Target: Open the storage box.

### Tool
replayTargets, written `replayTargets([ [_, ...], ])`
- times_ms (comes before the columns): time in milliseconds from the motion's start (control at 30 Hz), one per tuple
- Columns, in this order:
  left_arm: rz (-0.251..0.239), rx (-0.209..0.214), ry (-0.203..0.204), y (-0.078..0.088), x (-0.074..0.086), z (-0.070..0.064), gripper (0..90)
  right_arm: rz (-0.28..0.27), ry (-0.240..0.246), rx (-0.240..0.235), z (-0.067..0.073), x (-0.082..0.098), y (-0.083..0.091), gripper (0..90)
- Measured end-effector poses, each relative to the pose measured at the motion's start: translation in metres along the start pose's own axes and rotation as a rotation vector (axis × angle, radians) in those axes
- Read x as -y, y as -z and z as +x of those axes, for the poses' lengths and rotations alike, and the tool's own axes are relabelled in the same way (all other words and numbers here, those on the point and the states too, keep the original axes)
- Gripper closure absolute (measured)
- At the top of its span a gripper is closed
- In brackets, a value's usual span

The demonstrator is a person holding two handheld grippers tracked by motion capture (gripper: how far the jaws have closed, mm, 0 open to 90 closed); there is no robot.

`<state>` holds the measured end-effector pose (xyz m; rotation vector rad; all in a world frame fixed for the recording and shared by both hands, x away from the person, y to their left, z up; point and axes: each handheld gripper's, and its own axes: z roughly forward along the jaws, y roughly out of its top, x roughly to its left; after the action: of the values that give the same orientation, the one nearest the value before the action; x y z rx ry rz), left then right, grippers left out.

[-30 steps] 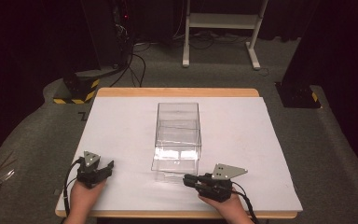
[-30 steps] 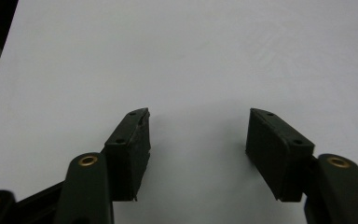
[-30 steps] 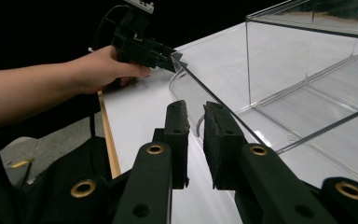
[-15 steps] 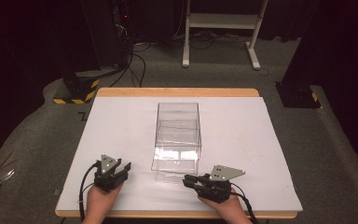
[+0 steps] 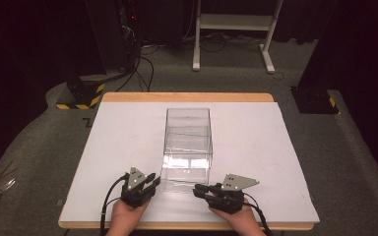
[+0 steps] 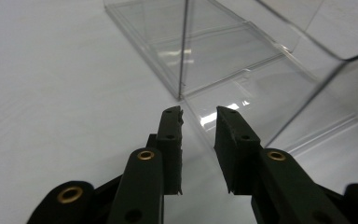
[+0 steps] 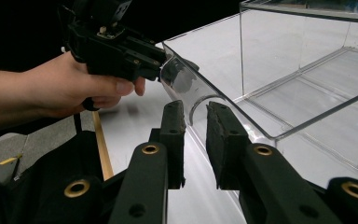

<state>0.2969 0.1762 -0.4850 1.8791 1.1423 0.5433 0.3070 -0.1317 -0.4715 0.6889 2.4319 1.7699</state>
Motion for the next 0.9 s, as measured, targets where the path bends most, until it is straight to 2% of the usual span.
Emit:
replayTargets([
  [100, -0.006, -0.001, -0.013, 0.001, 0.0, -0.007, 74.6, 0.0, 0.002, 0.0, 0.0, -0.001, 0.001, 77.0],
  [267, 0.001, 0.039, -0.02, 0.002, 0.001, -0.016, 75.3, 0.017, 0.002, 0.012, 0.0, 0.0, 0.004, 77.0],
  [367, 0.002, 0.031, -0.035, 0.003, 0.001, -0.022, 76.5, 0.022, 0.003, 0.011, 0.0, 0.0, 0.006, 77.2],
  [467, 0.004, 0.042, -0.037, 0.005, 0.003, -0.023, 75.2, 0.03, 0.009, 0.007, 0.001, 0.002, 0.01, 77.4],
  [700, 0.007, 0.04, -0.039, 0.009, 0.005, -0.026, 75.2, 0.031, 0.015, -0.003, 0.005, 0.004, 0.013, 77.8],
  [900, 0.004, 0.035, -0.03, 0.013, 0.005, -0.023, 74.0, 0.028, 0.022, -0.022, 0.01, 0.005, 0.013, 77.7],
])
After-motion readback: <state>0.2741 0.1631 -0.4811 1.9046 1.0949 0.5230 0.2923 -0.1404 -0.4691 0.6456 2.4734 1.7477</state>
